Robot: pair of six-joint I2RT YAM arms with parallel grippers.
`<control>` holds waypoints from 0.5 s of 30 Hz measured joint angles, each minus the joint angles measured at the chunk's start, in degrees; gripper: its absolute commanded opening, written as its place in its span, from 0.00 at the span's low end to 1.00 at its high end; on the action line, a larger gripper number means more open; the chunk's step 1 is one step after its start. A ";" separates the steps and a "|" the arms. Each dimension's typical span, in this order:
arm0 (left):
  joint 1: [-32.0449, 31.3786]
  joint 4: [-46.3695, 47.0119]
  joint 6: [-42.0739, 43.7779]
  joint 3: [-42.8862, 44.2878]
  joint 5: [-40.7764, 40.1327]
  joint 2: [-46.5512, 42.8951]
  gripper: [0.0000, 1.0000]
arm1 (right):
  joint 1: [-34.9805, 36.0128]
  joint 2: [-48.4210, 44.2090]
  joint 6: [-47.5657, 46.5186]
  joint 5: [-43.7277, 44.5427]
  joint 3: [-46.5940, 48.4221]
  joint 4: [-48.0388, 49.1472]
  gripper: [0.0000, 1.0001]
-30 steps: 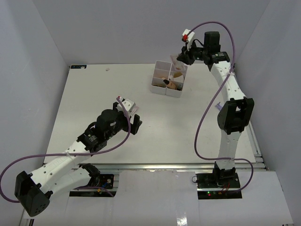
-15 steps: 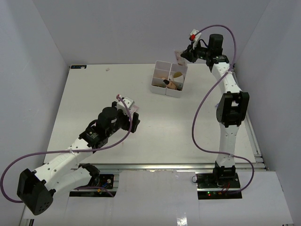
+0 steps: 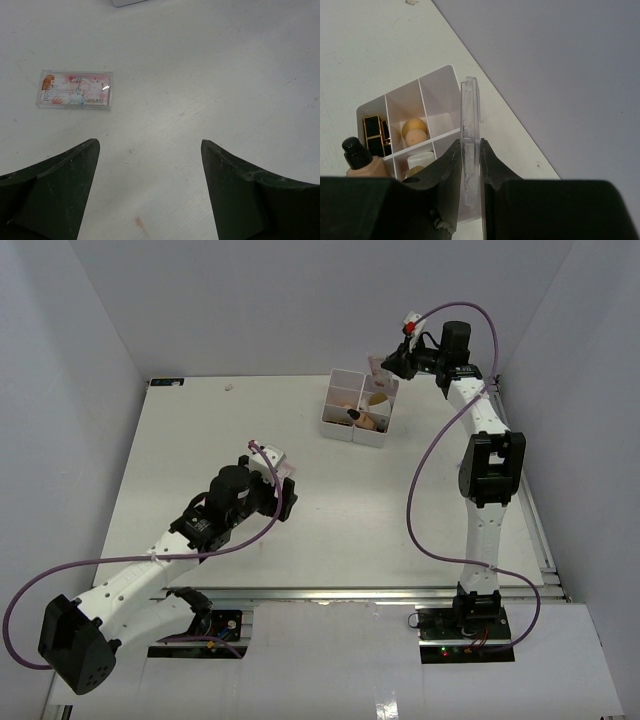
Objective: Organize the makeup
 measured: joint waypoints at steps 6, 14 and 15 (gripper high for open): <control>0.33 0.20 -0.19 -0.25 0.43 0.44 0.93 | 0.14 2.24 1.36 -0.20 0.00 2.44 0.57; 2.37 1.49 -1.51 -0.81 2.81 1.44 0.93 | 0.14 2.14 1.67 0.84 -3.84 5.25 0.73; 3.09 1.65 -2.10 -0.83 3.95 1.75 0.93 | 0.09 1.38 1.76 1.26 -5.43 5.56 0.73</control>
